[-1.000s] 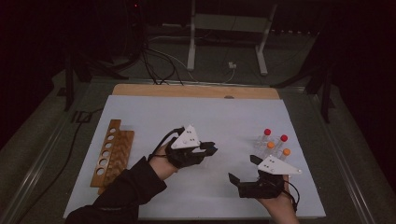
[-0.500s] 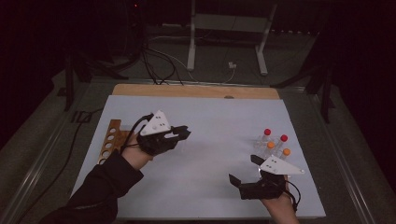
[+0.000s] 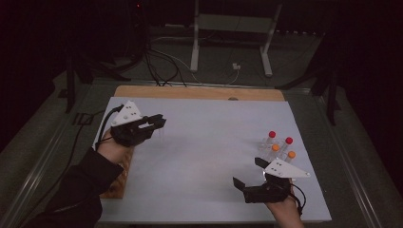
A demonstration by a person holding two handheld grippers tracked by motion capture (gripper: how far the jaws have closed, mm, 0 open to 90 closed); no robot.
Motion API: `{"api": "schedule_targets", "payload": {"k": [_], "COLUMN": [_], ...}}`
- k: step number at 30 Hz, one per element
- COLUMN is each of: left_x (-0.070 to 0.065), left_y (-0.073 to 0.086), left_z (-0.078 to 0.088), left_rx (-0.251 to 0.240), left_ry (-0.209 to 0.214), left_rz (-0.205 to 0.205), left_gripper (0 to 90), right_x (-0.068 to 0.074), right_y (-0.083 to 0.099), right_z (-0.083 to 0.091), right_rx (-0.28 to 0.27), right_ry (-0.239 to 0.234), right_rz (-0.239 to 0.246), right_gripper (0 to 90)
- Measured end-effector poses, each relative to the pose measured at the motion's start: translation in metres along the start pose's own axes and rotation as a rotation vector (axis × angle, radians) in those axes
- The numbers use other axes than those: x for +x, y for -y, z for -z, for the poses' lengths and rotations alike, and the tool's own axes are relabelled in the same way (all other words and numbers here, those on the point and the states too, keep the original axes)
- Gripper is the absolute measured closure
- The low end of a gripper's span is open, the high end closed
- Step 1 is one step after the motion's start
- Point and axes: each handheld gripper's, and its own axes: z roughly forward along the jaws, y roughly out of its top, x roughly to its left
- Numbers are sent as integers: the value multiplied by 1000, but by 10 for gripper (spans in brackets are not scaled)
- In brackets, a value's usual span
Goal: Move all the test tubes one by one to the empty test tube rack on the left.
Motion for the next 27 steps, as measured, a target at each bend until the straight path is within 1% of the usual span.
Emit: {"api": "schedule_targets", "payload": {"k": [11, 13, 15, 16, 23, 25, 27], "left_x": [43, 51, 57, 61, 80, 85, 89], "left_y": [22, 27, 30, 32, 42, 45, 48], "left_z": [26, 31, 36, 38, 54, 57, 57], "left_rx": [6, 6, 15, 15, 8, 4, 9], "left_ry": [-125, -142, -171, -181, -261, -274, -289], "left_rz": [79, 102, 102, 110, 139, 157, 164], "left_gripper": [780, 780, 781, 781, 780, 781, 781], "right_x": [0, 0, 0, 0, -1, 0, 0], "right_y": [0, 0, 1, 1, 1, 1, 1], "right_z": [0, 0, 0, 0, 0, -1, -1], "right_rx": [-5, -3, -2, -1, 0, 5, 7], "right_ry": [-1, -3, -3, -4, -1, -2, -4], "right_rz": [-1, -1, 1, 2, 0, 2, 3], "right_gripper": [0, 0, 0, 0, 0, 0, 0]}}
